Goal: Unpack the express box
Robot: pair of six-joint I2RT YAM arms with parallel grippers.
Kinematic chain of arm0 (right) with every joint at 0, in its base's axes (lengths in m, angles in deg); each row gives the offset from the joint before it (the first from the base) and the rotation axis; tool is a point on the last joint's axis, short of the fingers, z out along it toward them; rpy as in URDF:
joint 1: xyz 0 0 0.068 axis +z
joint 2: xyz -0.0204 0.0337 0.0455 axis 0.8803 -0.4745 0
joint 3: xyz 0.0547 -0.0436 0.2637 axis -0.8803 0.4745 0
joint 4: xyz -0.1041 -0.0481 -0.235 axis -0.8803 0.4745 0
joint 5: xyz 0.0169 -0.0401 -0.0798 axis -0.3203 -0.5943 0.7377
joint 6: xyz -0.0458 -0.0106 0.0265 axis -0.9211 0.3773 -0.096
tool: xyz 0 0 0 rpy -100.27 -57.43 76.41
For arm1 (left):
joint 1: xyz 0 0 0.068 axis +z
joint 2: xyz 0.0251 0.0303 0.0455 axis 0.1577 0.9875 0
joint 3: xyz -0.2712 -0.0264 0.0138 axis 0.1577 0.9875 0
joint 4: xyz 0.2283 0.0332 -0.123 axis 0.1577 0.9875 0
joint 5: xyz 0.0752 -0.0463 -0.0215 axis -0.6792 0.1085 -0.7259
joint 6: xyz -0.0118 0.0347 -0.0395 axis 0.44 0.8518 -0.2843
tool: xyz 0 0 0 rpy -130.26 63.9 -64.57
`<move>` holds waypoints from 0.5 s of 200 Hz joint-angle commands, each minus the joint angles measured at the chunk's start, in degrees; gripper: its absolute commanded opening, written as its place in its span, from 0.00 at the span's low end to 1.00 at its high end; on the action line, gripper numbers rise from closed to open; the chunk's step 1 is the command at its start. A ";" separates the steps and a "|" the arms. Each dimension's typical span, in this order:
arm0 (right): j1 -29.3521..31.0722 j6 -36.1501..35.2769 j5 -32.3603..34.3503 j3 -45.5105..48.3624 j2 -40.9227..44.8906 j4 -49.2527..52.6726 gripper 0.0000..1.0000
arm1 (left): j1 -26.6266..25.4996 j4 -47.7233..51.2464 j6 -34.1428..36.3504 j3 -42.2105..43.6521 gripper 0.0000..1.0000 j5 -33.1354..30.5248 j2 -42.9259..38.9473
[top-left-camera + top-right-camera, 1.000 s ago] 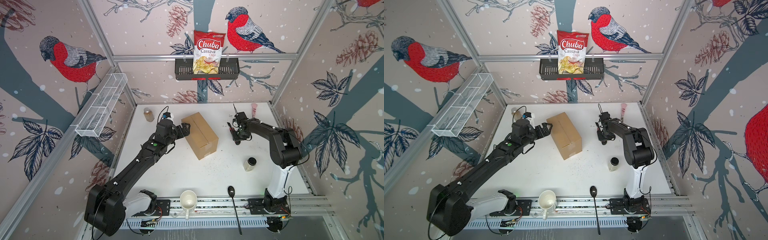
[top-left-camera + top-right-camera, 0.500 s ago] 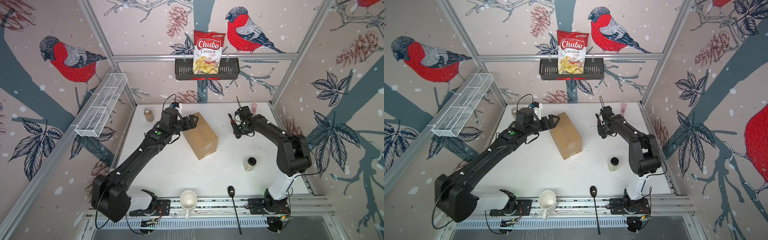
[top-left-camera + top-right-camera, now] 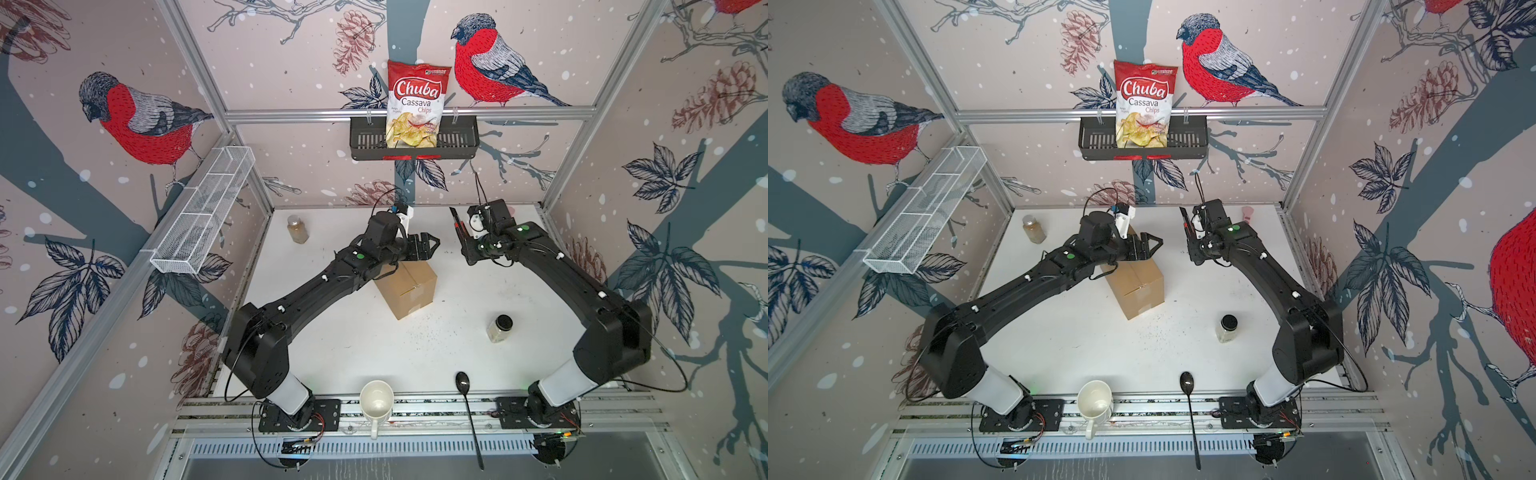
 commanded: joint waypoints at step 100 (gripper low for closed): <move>3.15 0.20 -5.85 0.52 5.35 0.14 0.13 | -1.40 -13.41 -5.70 -11.02 0.70 2.52 14.16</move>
